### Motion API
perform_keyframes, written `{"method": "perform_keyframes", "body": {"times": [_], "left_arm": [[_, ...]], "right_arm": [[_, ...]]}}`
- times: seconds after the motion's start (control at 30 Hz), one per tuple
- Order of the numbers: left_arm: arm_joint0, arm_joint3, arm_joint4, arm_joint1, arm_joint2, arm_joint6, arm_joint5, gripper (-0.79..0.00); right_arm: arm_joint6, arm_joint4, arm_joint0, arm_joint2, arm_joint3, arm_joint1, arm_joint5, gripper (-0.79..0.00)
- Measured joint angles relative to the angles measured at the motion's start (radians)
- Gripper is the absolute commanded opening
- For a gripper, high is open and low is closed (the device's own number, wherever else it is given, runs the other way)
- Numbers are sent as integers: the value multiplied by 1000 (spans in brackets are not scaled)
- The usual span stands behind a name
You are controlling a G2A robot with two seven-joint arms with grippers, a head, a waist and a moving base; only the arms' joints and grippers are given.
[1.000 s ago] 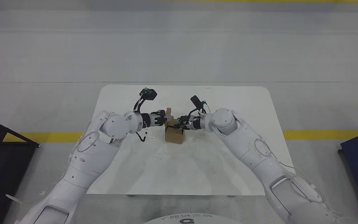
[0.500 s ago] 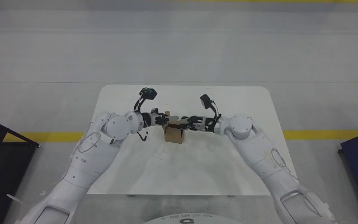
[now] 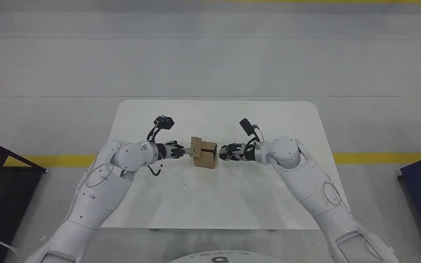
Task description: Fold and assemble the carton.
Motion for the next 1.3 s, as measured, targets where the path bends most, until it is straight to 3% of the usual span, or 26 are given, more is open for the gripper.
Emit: {"method": "perform_keyframes", "body": {"times": [0.1,0.13,0.23,0.3,0.33,0.63,0.73,0.83,0.93,1.17,1.3], "left_arm": [[-33,15,20,-11,48,-5,15,-394],[-42,21,25,-14,61,-4,22,-354],[-65,40,22,-22,85,7,31,-191],[-68,47,18,-23,82,21,29,-12],[-66,47,15,-22,77,28,27,0],[31,-12,-24,10,-41,76,-41,0],[75,-28,-16,24,-87,71,-50,-135],[114,-40,-33,34,-123,72,-68,-92],[140,-36,-68,41,-158,85,-99,0],[181,-40,-156,54,-226,133,-194,0],[186,-62,-151,56,-229,134,-168,0]], "right_arm": [[-12,-9,15,-25,9,-5,17,-785],[-14,-12,19,-32,12,-7,22,-785],[-25,-14,31,-48,21,-10,28,-785],[-29,-6,33,-47,25,-11,21,-785],[-30,-2,33,-45,27,-11,17,-785],[-34,13,30,-32,31,-6,15,-785],[-40,20,30,-27,34,-5,21,-785],[-44,24,32,-26,35,-5,29,-785],[-47,25,34,-29,37,-5,36,-785],[-56,34,43,-37,41,-7,35,-785],[-25,75,27,-23,23,-4,-73,-785]]}}
